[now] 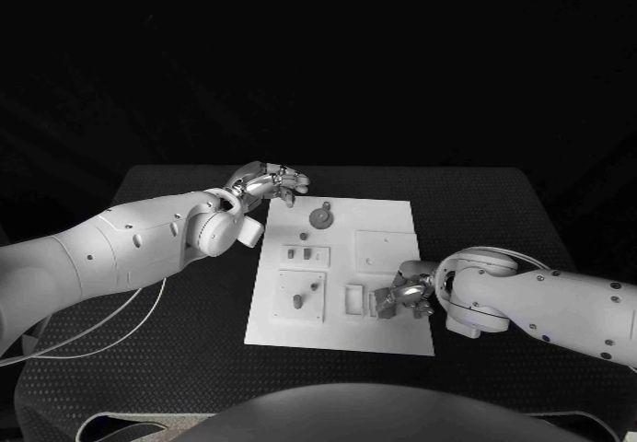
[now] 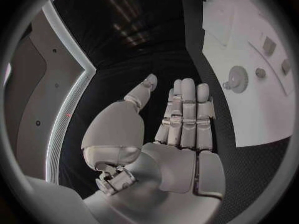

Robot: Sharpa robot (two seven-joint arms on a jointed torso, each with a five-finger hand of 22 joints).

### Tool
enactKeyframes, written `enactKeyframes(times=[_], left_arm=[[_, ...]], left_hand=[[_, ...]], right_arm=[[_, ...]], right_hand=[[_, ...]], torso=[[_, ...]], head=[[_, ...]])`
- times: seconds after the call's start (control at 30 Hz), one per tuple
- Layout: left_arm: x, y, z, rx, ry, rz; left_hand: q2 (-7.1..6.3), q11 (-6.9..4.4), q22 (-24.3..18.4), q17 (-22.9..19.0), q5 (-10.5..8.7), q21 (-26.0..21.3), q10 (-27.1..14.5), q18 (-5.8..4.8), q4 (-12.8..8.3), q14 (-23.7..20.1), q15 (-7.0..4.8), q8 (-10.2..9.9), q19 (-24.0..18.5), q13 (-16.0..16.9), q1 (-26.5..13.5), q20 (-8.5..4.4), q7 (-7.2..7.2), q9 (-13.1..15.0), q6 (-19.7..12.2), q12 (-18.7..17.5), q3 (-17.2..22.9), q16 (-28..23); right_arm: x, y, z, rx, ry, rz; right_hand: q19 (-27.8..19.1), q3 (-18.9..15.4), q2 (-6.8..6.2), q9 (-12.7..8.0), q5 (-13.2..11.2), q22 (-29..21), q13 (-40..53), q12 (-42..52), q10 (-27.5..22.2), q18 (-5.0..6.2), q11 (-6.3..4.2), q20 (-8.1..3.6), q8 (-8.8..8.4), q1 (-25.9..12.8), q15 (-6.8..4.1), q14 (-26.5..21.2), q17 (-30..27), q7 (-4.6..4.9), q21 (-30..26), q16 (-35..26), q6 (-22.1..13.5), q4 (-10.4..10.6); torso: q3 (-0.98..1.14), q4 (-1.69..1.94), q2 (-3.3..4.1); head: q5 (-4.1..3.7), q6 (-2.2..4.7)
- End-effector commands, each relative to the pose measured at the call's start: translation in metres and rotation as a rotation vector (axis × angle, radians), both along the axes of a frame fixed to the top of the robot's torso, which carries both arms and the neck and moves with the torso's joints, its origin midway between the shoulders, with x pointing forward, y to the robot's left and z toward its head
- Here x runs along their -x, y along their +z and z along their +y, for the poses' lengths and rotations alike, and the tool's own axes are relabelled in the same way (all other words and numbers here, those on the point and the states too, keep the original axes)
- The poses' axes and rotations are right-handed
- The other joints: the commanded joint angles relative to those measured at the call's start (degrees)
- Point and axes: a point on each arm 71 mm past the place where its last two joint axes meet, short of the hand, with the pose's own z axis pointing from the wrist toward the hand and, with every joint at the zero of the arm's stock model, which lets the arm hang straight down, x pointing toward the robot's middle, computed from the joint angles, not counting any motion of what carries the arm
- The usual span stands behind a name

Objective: Assemble the parts on the task board

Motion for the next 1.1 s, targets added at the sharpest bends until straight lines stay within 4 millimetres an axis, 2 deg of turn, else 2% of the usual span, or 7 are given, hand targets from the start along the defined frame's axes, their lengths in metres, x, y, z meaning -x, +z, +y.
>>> enactKeyframes(times=[0.03,0.2,0.53,0.7,0.83,0.97,1.1], left_arm=[[0.0,0.001,-0.001,0.012,-0.012,0.005],[0.0,0.001,-0.001,0.012,-0.012,0.007],[0.0,0.0,0.001,0.009,-0.007,0.007],[0.0,0.001,0.001,0.008,-0.006,0.007],[-0.001,0.001,0.001,0.007,-0.003,0.005],[0.0,0.001,0.001,0.008,-0.005,0.005],[0.0,0.001,0.0,0.008,-0.007,0.007]], left_hand=[[-0.08,0.13,0.06,0.08,-0.24,-0.24,-0.29,0.78,0.12,-0.23,0.24,-0.34,0.07,-0.09,-0.55,-0.43,0.03,-0.09,-0.27,0.34,-0.05,-0.32],[-0.07,0.13,0.07,0.09,-0.24,-0.25,-0.31,0.78,0.12,-0.23,0.24,-0.34,0.07,-0.1,-0.56,-0.43,0.04,-0.09,-0.27,0.33,-0.03,-0.32],[-0.12,0.14,0.1,0.11,-0.23,-0.28,-0.36,0.79,0.1,-0.23,0.25,-0.35,0.07,-0.11,-0.56,-0.42,0.05,-0.1,-0.3,0.33,0.0,-0.33],[-0.18,0.15,0.11,0.12,-0.23,-0.29,-0.38,0.79,0.09,-0.24,0.26,-0.36,0.07,-0.11,-0.57,-0.42,0.06,-0.1,-0.33,0.33,0.0,-0.34],[-0.2,0.15,0.12,0.12,-0.22,-0.3,-0.39,0.79,0.08,-0.24,0.26,-0.37,0.08,-0.11,-0.56,-0.42,0.06,-0.1,-0.34,0.33,0.02,-0.34],[-0.27,0.17,0.15,0.14,-0.21,-0.32,-0.46,0.8,0.06,-0.24,0.27,-0.4,0.08,-0.13,-0.56,-0.42,0.08,-0.12,-0.41,0.31,0.04,-0.35],[-0.21,0.19,0.2,0.17,-0.2,-0.35,-0.51,0.8,0.09,-0.24,0.29,-0.2,0.11,-0.14,-0.56,-0.4,-0.03,-0.03,-0.08,0.31,0.14,-0.36]], right_arm=[[0.0,-0.001,-0.003,-0.005,-0.024,-0.013],[0.003,0.001,-0.01,-0.016,-0.047,0.005],[-0.005,0.032,-0.01,-0.081,-0.098,0.007],[-0.006,0.036,-0.002,-0.109,-0.104,0.045],[-0.007,0.035,0.009,-0.12,-0.086,0.075],[-0.008,0.035,0.02,-0.125,-0.068,0.078],[-0.009,0.034,0.03,-0.114,-0.038,0.071]], right_hand=[[0.38,0.75,1.06,0.15,0.15,0.48,0.11,-0.15,0.59,2.1,-0.03,0.29,0.21,1.71,0.1,0.51,0.1,-0.15,0.27,-0.28,0.45,-0.36],[0.36,1.32,1.48,0.29,0.18,0.51,0.22,-0.21,0.74,2.1,-0.03,0.5,0.24,1.74,0.12,0.6,0.12,-0.15,0.42,-0.35,0.64,-0.9],[0.43,0.97,-0.29,0.54,0.12,0.45,0.39,-0.43,1.0,2.1,-0.07,0.85,0.22,-0.41,0.1,0.72,0.18,-0.2,0.66,-0.47,0.93,-0.16],[0.44,0.15,-1.13,0.65,0.12,0.38,0.43,-0.64,1.07,2.1,-0.1,0.93,0.15,-2.09,0.06,0.74,0.23,-0.23,0.72,-0.53,0.95,0.72],[0.29,-0.65,-0.19,0.75,0.12,0.35,0.54,-0.88,1.04,2.1,-0.11,0.91,0.0,-3.76,0.04,0.7,0.3,-0.24,0.79,-0.61,0.86,1.61],[0.16,-1.03,-0.13,0.81,0.12,0.38,0.62,-0.96,0.98,2.1,-0.12,0.89,-0.04,-4.33,0.04,0.67,0.34,-0.24,0.85,-0.65,0.88,1.65],[0.09,-1.09,0.34,0.89,0.12,0.38,0.7,-1.0,1.01,2.1,-0.17,0.84,0.02,-4.77,0.0,0.67,0.38,-0.3,0.9,-0.66,1.08,1.84]], torso=[[0.06,-0.04,0.02],[0.03,-0.09,0.02],[0.06,-0.14,0.01],[0.01,-0.1,0.01],[0.05,-0.11,0.07],[-0.03,0.0,0.11],[0.06,0.02,0.16]], head=[[0.08,0.06],[0.11,0.07],[0.04,0.3],[0.05,0.39],[0.41,0.57],[0.28,0.33],[0.42,0.23]])
